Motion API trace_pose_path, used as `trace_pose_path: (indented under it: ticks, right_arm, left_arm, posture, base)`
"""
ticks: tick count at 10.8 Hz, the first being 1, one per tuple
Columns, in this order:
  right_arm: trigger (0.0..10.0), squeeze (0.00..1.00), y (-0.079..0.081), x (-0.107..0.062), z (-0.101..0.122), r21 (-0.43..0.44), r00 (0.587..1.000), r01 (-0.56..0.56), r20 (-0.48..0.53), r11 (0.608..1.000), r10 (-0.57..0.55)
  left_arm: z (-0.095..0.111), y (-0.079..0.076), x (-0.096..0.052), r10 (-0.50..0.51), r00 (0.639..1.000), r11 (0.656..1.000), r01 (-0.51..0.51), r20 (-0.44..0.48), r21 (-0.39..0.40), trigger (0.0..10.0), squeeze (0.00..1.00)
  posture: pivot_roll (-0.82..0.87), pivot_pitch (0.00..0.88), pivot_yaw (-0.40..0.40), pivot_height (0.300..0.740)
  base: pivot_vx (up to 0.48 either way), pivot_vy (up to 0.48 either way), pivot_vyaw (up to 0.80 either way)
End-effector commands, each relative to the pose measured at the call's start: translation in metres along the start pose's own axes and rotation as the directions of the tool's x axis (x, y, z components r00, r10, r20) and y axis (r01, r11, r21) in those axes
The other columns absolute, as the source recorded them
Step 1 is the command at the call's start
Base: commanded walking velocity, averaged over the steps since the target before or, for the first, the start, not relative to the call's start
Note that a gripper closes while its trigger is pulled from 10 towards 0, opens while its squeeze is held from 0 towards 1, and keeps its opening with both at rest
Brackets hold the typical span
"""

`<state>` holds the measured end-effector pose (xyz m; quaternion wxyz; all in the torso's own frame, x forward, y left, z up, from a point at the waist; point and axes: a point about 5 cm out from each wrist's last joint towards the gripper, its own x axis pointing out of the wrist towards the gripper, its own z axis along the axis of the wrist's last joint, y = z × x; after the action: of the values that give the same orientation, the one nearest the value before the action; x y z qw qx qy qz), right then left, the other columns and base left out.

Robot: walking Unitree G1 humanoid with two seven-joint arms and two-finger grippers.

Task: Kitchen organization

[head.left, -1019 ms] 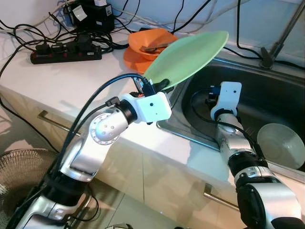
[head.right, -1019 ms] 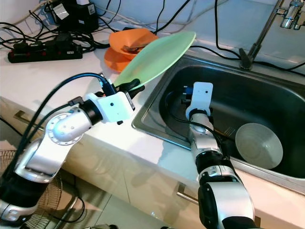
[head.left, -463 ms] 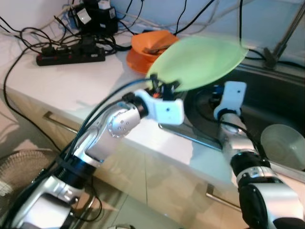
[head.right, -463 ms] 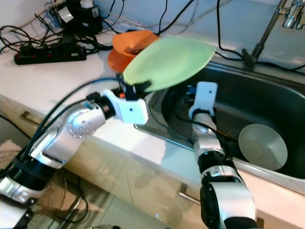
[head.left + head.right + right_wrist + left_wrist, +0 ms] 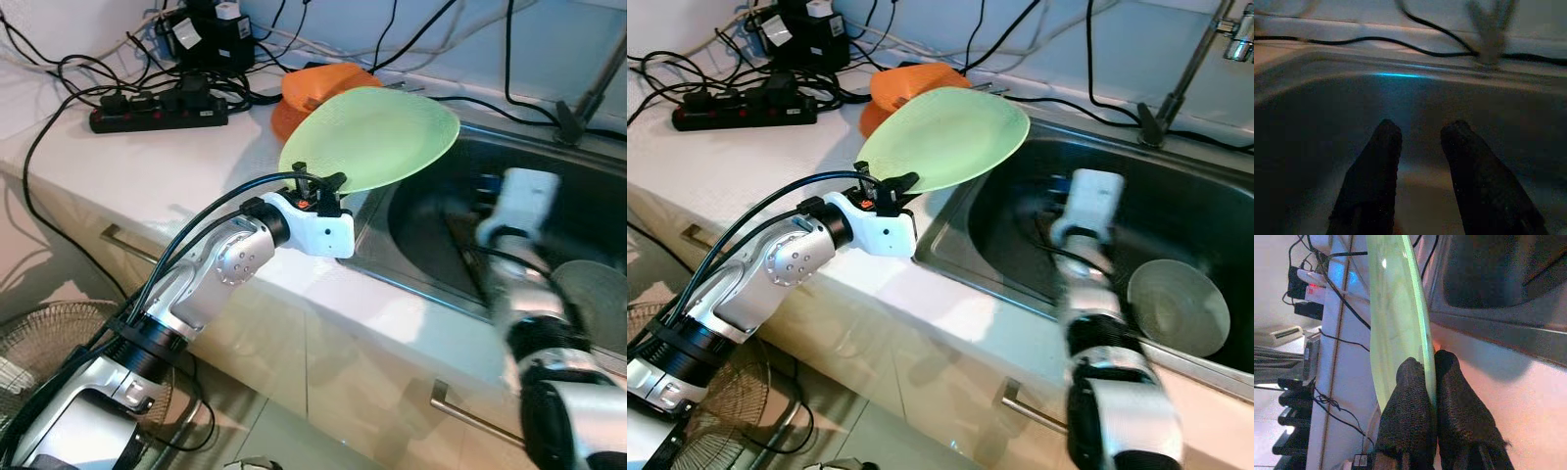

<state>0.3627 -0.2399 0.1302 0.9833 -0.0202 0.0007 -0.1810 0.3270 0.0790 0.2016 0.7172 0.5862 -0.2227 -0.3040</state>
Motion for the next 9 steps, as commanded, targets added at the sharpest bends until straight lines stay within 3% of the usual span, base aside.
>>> trace_pose_path:
  ticks: [1, 3, 4, 5, 9]
  right_arm:
    - [10.0, 0.00, -0.017, -0.003, -0.011, 0.017, 0.997, 0.055, -0.053, 0.998, -0.054]
    - [10.0, 0.04, -0.026, -0.001, -0.006, 0.213, 0.993, 0.061, -0.109, 0.975, -0.038]
    - [10.0, 1.00, -0.028, -0.001, -0.003, 0.323, 0.992, 0.049, -0.127, 0.945, -0.008]
    - [10.0, 1.00, -0.021, -0.003, -0.001, 0.431, 0.982, -0.014, -0.164, 0.902, 0.094]
    - [10.0, 1.00, -0.020, -0.008, 0.018, 0.522, 0.978, -0.071, -0.131, 0.850, 0.163]
  left_arm:
    - [0.002, 0.012, 0.001, 0.055, 0.998, 0.998, -0.056, 0.019, 0.027, 10.0, 0.00]
    - [0.005, 0.003, 0.002, 0.027, 0.999, 1.000, -0.028, 0.038, 0.012, 10.0, 0.00]
    - [0.007, -0.002, 0.003, 0.013, 0.999, 1.000, -0.013, 0.051, 0.002, 10.0, 0.00]
    - [0.011, -0.009, 0.005, -0.007, 0.998, 1.000, 0.008, 0.066, -0.006, 10.0, 0.00]
    - [0.017, -0.025, 0.010, -0.070, 0.992, 0.997, 0.073, 0.102, -0.032, 10.0, 0.00]
  posture:
    - [0.11, 0.004, 0.048, 0.740]
    - [0.10, 0.006, 0.048, 0.740]
    - [0.09, 0.008, 0.049, 0.740]
    - [0.09, 0.012, 0.051, 0.740]
    - [0.08, 0.034, 0.055, 0.740]
  base:
    - [0.000, 0.000, 0.00]
    - [0.000, 0.000, 0.00]
    - [0.000, 0.000, 0.00]
    - [0.000, 0.000, 0.00]
    - [0.000, 0.000, 0.00]
